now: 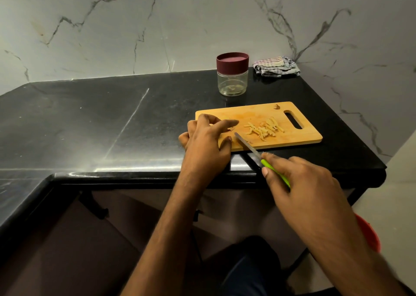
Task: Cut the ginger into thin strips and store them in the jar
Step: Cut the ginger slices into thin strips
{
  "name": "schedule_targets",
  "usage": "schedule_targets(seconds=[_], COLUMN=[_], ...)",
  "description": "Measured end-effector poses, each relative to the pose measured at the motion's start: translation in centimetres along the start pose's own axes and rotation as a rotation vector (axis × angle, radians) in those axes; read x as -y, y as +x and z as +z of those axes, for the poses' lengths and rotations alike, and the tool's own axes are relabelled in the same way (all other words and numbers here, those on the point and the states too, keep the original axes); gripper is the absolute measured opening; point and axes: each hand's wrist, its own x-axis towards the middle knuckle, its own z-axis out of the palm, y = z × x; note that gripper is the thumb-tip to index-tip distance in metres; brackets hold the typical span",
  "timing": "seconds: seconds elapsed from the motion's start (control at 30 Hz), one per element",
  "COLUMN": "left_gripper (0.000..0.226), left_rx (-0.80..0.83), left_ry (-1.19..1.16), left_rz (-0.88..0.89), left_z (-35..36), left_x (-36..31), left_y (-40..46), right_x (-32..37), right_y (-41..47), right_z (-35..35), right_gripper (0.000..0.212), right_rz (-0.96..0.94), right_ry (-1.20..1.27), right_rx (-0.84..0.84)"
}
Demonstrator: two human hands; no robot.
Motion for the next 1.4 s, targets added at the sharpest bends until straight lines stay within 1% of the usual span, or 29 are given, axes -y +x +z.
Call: schedule_targets(seconds=[0.1,0.2,0.3,0.43,0.53,0.73,0.83,0.9,1.03,1.17,1.3,1.4], left_gripper=[0.034,0.031,0.027,0.022,0.02,0.02,0.011,0.007,0.007,0.017,0.029,0.032], left_rx=[-0.038,-0.049,-0.06,-0.042,-0.034,-0.071,-0.112,-0.141,-0.154,-0.116,-0.034,-0.015], left_ry=[-0.137,-0.19,-0.196,-0.117,-0.115,-0.119,-0.18,-0.221,-0.205,-0.122,-0.008,0.07], left_rz=[-0.078,-0.12,-0.137,-0.154,-0.182,-0.213,-0.213,-0.209,-0.189,-0.114,-0.031,0.023], left_z=[-0.2,-0.4,-0.5,-0.3,-0.3,0.0,0.0,-0.1,0.0,0.2,0.4,0.6], left_x=[0.2,0.2,0.3,0.2,0.2,0.3,0.4,0.4,0.3,0.3,0.2,0.1], left_y=[0.0,0.0,0.0,0.1,0.4,0.5,0.5,0.4,0.2,0.1,0.1,0.0], right_x=[0.2,0.4,0.7,0.9,1.1,1.0,0.9,0.9,1.3,1.2,0.2,-0.5], right_y=[0.0,0.1,0.1,0.3,0.4,0.2,0.0,0.0,0.3,0.3,0.3,0.3], right_z=[0.1,0.4,0.7,1.1,1.2,0.7,0.5,0.5,0.6,0.5,-0.2,-0.9], right_gripper=[0.037,0.034,0.031,0.03,0.03,0.04,0.04,0.036,0.03,0.027,0.033,0.035], right_rz=[-0.015,-0.023,-0.03,-0.036,-0.043,-0.051,-0.036,-0.042,-0.041,-0.002,0.055,0.082], right_ry=[0.068,0.104,0.104,0.103,0.099,0.076,0.084,0.094,0.111,0.089,0.071,0.066], right_rx=[-0.03,-0.029,-0.031,-0.031,-0.031,-0.046,-0.042,-0.043,-0.02,-0.022,0.001,0.003])
